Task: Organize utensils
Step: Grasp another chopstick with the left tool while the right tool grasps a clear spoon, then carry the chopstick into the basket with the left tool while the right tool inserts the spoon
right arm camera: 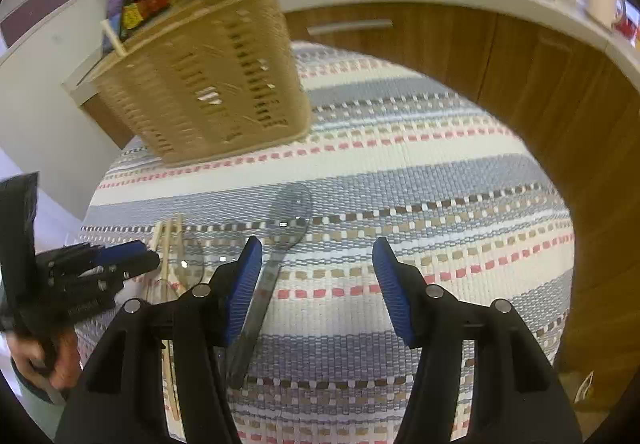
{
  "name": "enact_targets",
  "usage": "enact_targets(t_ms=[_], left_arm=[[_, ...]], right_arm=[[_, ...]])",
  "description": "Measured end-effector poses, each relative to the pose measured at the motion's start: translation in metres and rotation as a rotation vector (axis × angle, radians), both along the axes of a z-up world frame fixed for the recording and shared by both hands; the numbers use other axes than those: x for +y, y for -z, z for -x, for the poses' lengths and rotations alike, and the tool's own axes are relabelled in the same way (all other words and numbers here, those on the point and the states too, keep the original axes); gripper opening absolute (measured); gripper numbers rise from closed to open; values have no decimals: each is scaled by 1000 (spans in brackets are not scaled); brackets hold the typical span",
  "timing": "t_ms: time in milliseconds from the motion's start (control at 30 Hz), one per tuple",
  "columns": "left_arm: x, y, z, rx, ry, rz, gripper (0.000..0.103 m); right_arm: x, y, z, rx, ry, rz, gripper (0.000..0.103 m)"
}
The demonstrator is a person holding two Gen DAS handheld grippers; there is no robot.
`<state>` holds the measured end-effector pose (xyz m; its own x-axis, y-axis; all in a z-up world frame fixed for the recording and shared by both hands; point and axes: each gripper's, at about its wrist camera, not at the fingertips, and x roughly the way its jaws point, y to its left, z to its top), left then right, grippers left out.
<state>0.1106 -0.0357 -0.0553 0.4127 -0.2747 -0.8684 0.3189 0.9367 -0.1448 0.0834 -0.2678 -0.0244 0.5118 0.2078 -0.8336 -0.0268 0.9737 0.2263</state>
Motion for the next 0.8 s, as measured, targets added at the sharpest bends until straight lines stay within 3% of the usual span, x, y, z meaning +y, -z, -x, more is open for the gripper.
enact_targets(t_ms=[67, 133, 167, 333, 433, 567, 633, 733, 800], left_arm=[[-9, 0, 1, -23, 4, -51, 26], [-10, 0, -3, -11, 2, -39, 6], [-9, 1, -4, -9, -5, -34, 5], [13, 4, -9, 36, -22, 78, 3], [32, 3, -7, 20, -55, 65, 3], [46, 4, -10, 57, -53, 133, 4], [48, 2, -9, 65, -55, 139, 5], [43, 1, -13, 65, -32, 106, 6], [34, -1, -19, 74, -5, 64, 11]], right_arm=[[2, 3, -13, 40, -7, -27, 54], [7, 7, -25, 79, -11, -51, 54], [8, 9, -29, 94, -7, -58, 54], [18, 23, -49, 159, 35, -41, 54], [25, 30, -58, 177, 38, -36, 54], [43, 33, -61, 172, 41, 47, 54], [50, 34, -62, 167, 46, 92, 54], [60, 35, -63, 158, 45, 183, 40], [64, 35, -63, 155, 24, 205, 37]])
